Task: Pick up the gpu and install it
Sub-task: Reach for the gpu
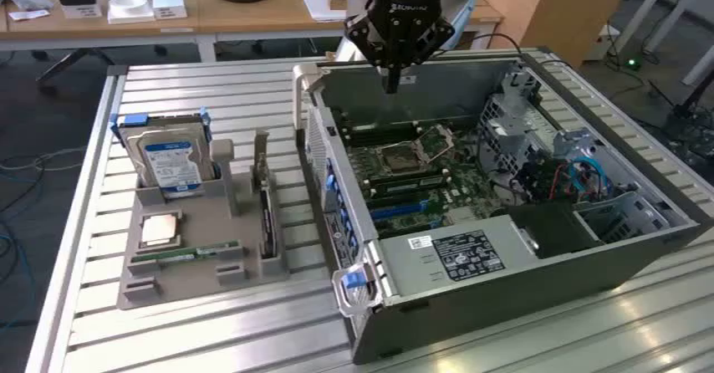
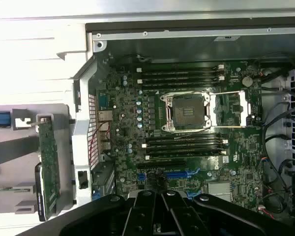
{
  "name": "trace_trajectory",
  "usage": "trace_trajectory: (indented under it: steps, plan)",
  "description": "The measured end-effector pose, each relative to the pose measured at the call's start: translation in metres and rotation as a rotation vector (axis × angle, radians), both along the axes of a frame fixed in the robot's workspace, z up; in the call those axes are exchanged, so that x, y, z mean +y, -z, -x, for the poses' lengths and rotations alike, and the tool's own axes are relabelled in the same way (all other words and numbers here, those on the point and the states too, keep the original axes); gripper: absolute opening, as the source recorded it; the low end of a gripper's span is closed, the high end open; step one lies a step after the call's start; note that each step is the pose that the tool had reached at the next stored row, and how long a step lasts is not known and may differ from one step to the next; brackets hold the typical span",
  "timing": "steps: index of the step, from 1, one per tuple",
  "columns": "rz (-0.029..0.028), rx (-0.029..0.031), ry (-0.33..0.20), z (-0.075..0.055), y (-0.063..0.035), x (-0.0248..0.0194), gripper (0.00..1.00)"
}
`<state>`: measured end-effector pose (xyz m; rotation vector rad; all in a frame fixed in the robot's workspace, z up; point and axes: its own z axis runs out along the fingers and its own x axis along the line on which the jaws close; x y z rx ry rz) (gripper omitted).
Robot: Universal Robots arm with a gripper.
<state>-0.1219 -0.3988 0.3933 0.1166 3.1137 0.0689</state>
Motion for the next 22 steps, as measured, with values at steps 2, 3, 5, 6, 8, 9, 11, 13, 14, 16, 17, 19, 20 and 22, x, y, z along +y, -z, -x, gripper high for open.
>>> trace_trajectory:
  steps: [2,3,5,6,8,9,11,13,14,16,17,19,20,22]
  plan:
    - [0.0001,0.0000,0.000,0.000,0.0000,0.0000,0.11]
    - [0.0000,0.0000,0.000,0.000,0.0000,0.0000,0.11]
    - [-0.0001,-0.0001,0.000,0.000,0.0001,0.0000,0.11]
    - [-0.0001,-0.0001,0.000,0.000,0.0001,0.0000,0.11]
    - [0.0000,-0.0001,0.000,0.001,0.0000,0.0000,0.11]
    - [0.0000,-0.0001,0.000,0.001,0.0000,0.0000,0.11]
    - [0.0000,0.0000,0.000,0.002,0.0000,0.0000,0.11]
    - [0.0000,0.0000,0.000,0.003,0.0000,0.0000,0.11]
    - [0.0000,0.0000,0.000,0.004,0.0000,0.0000,0.11]
    - [0.0000,-0.0001,0.000,0.005,0.0000,0.0000,0.11]
    - [0.0000,0.0000,0.000,0.006,0.0000,0.0000,0.11]
    - [0.0000,0.0000,0.000,0.008,0.0000,0.0000,0.11]
    - [0.0000,0.0000,0.000,0.009,0.0000,0.0000,0.11]
    - [0.0001,0.0000,0.000,0.011,0.0000,0.0000,0.11]
